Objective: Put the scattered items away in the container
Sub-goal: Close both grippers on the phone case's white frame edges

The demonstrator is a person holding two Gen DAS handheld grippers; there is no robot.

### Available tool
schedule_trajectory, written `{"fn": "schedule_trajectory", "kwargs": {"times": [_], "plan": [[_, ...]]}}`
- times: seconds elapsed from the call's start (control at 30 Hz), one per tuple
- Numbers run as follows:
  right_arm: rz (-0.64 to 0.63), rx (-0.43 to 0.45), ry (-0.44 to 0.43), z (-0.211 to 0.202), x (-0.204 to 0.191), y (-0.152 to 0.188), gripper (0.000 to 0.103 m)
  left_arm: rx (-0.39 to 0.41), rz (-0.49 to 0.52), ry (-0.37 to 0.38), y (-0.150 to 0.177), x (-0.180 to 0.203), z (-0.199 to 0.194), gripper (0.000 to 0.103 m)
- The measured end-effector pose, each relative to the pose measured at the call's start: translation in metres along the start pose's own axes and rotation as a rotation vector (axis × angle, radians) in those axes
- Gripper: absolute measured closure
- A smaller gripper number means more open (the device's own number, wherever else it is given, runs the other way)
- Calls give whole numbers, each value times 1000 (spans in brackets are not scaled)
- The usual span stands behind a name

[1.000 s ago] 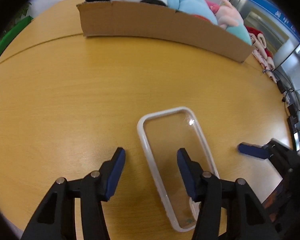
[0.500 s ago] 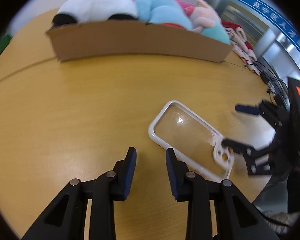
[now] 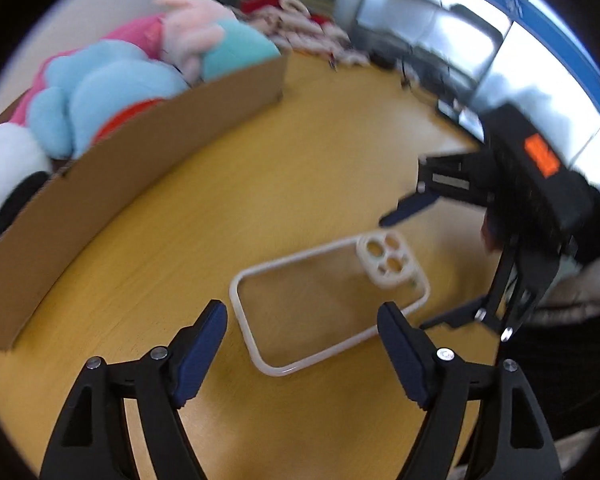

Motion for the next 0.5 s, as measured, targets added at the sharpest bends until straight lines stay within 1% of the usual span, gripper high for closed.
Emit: {"fn": "schedule_trajectory", "kwargs": {"times": [0.03,0.07,0.1,0.13,0.23,0.37,0.5], "plan": [[-17,14,3,1,2,0,12,-29,22,-13,-1,-1,7,26],[-29,19,0,0,5,0,15,-52,43,-26,-3,-1,12,26],[-44,24,-9,0,7,-1,21,-64,65,-34,-2,1,15,26],[-65,25,-17,0,9,-2,21,-69,89,-34,-3,2,16,26],[-136,30,-61,2,19,-3,21,-83,141,18,-4,6,16,26],[-272,3,-131,6,30,-8,21,-118,205,45,-6,13,21,26],[-425,-39,-203,11,37,-14,21,-178,247,67,-5,18,35,26]]}}
Point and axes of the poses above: each gripper's, at about its wrist camera, not at the fingertips, and z roughly the way its jaws point, x to its right, y to its underside, the point moved 1 cm from there along z, roughly the way its jaws point, and after that the axes turned 5 degrees about y, right-handed, at the moved point
